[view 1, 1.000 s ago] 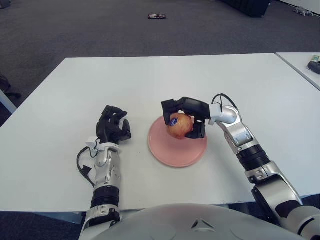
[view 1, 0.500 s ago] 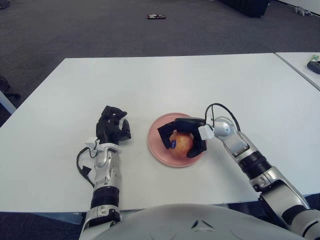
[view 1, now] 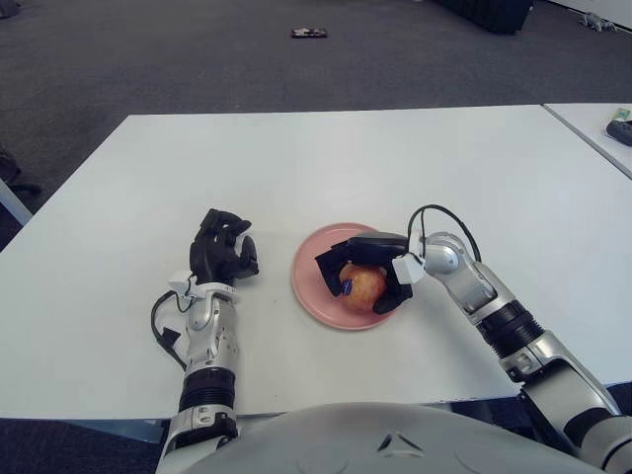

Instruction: Put the apple into the plate.

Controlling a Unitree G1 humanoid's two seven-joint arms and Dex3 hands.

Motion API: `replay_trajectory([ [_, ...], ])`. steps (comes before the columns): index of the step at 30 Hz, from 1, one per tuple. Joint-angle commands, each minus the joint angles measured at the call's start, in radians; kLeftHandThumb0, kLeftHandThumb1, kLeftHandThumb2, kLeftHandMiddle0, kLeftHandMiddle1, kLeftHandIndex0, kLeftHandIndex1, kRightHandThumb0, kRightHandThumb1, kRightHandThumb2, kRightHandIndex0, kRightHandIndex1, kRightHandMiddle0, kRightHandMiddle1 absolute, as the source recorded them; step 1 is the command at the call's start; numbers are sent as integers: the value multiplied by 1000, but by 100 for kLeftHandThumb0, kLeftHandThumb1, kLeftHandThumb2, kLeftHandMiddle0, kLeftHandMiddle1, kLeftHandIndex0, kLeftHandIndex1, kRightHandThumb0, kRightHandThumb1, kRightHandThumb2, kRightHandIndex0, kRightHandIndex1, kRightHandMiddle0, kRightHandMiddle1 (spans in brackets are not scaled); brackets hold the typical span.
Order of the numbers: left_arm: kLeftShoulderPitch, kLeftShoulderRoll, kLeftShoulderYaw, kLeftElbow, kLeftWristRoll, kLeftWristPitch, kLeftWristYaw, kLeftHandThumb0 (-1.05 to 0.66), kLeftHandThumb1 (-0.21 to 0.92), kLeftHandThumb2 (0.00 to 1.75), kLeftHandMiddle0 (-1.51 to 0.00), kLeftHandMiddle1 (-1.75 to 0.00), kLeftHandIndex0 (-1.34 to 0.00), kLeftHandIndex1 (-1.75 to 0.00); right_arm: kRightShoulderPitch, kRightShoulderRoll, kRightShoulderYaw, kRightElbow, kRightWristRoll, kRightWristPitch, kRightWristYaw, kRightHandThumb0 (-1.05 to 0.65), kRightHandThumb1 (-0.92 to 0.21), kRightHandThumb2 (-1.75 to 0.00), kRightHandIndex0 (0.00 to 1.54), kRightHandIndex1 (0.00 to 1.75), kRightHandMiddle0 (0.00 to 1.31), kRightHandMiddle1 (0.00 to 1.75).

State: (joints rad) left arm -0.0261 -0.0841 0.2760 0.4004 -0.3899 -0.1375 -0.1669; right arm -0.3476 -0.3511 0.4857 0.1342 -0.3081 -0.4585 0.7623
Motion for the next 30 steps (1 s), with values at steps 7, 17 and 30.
replay_trajectory([
  [7, 33, -6, 4, 50, -1, 31, -2, -1, -8, 175, -93, -175, -70, -166, -10, -34, -4, -55, -126, -40, -101, 0, 2, -169, 86, 172, 66, 171],
  [17, 31, -3, 2, 56, 9, 27, 3, -1, -8, 175, -93, -175, -71, -166, 13, -31, -22, -53, -137, -77, -214, -24, -27, -121, 12, 144, 17, 152],
  [30, 33, -24, 6, 46, 15, 15, 34, -1, -7, 175, -91, -175, -69, -169, 19, -58, -42, -44, -126, -179, -266, -69, -52, -95, 0, 9, 0, 46],
])
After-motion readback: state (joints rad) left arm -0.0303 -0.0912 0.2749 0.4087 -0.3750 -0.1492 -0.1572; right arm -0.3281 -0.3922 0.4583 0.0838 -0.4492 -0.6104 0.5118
